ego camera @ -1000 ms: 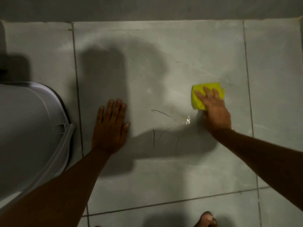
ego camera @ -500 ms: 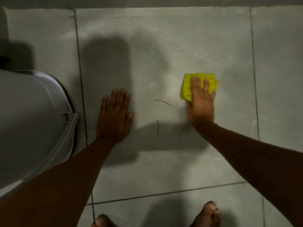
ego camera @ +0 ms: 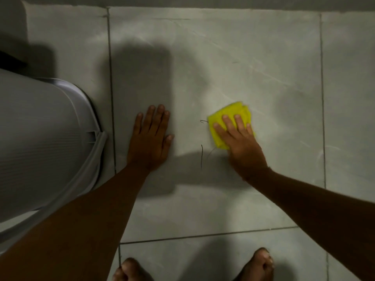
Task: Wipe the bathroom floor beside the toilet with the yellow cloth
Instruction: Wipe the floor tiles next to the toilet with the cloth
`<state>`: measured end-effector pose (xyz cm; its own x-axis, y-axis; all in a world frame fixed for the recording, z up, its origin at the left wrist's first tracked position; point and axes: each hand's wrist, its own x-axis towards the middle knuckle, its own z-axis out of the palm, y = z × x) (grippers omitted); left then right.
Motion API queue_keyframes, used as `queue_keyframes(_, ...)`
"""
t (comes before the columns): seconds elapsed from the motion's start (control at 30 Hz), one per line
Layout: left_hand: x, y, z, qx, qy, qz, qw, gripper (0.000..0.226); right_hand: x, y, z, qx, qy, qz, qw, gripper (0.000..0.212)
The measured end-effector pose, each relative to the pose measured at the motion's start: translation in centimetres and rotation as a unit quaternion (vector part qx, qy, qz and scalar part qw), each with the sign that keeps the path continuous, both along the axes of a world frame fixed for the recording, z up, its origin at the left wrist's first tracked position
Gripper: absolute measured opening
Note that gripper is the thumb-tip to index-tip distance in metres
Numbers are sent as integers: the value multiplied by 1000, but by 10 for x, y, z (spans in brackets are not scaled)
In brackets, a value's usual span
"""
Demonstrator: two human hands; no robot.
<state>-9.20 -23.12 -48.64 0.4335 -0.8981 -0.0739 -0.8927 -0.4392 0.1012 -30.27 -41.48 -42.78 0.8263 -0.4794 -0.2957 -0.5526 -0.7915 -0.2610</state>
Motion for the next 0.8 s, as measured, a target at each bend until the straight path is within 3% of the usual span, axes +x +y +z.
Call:
queue_keyframes(0.07,0,1,2,-1,4,4,1000,65,-27,0,6,-5,19,27,999,73)
queue_keyframes(0.23,1,0,2,-6,4,2,1000,65,30,-18,-3,-5,-14,-162,987,76)
queue_keyframes(0.37,-2,0,6,0,12,2,1000,65,13,18,-5,14,-21,27,999,62)
queue_keyframes(0.4,-1,0,7,-1,13,4,1000,65,-4,21,-1,15,-20,33,999,61)
queue_keyframes(0.57,-1,0,4,-8,0,4,1000,65,27,-5,-7,1,-41,-163,986,80)
queue_keyframes(0.63,-2,1,4,-10,6,4,1000,65,47,5,-6,3,-23,-102,995,79)
queue_keyframes(0.73,-2,0,6,-5,9,4,1000,65,13,25,1,14,7,97,995,67)
queue_keyframes(0.8,-3,1,8,-1,11,8,1000,65,-13,19,4,7,-7,108,994,64)
